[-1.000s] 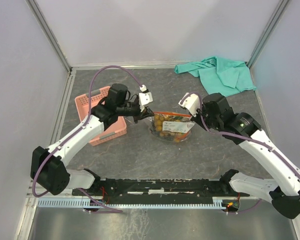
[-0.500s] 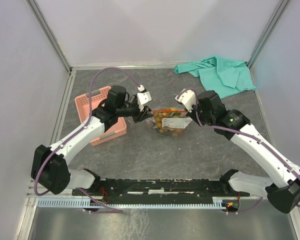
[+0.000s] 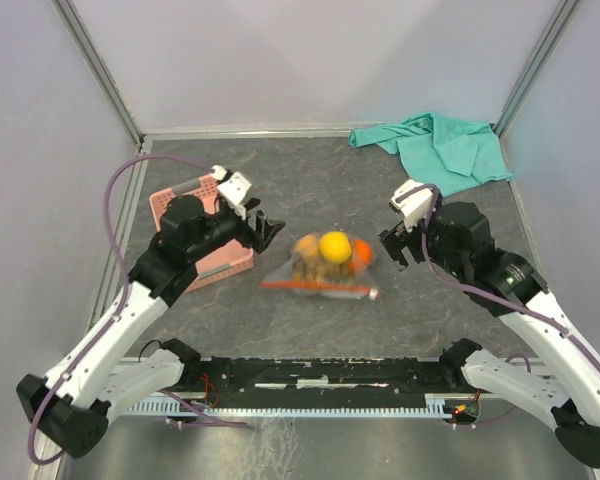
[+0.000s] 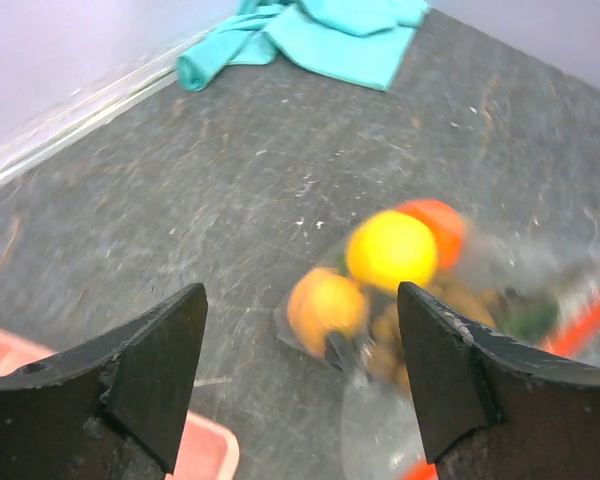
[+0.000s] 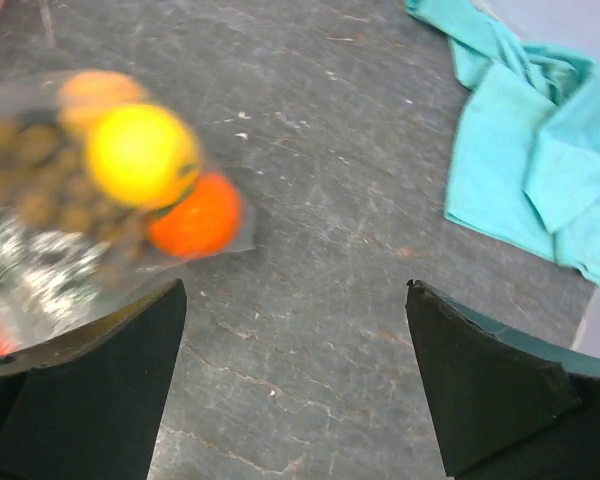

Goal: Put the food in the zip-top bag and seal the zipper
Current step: Place the zipper food storage bag at the center of the board, then reset both arms

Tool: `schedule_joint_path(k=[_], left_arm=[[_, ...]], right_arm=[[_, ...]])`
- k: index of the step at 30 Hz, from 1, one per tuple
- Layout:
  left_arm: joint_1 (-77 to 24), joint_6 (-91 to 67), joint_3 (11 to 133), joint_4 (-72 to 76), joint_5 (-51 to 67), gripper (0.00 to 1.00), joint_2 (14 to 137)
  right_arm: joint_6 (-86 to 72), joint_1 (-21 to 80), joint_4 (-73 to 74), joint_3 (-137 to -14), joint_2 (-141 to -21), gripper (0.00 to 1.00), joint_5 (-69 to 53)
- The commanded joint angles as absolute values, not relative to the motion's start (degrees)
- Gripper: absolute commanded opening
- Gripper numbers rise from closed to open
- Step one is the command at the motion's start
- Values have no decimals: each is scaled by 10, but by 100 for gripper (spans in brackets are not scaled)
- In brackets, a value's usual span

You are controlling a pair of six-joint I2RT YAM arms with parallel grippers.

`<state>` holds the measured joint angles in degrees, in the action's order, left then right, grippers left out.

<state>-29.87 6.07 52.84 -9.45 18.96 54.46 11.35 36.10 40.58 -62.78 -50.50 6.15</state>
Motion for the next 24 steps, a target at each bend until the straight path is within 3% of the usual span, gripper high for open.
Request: schedule_joint_path(k=[1,5,11,24], left_arm=[[-298,-95,497,-124,6,86,462],[-298,-177,469,-175,-124,94,373],[-299,-252,441,-247,-253,97,273],[-298,-261,390,-317,-363,99,103]], right_arm=[[50,359,361,-589,-455,99,200],[-7,360,345,-543,-414,99,348],[-92,360,377,-502,-369,99,486],[-178,360,453,-460,-228,99,586]])
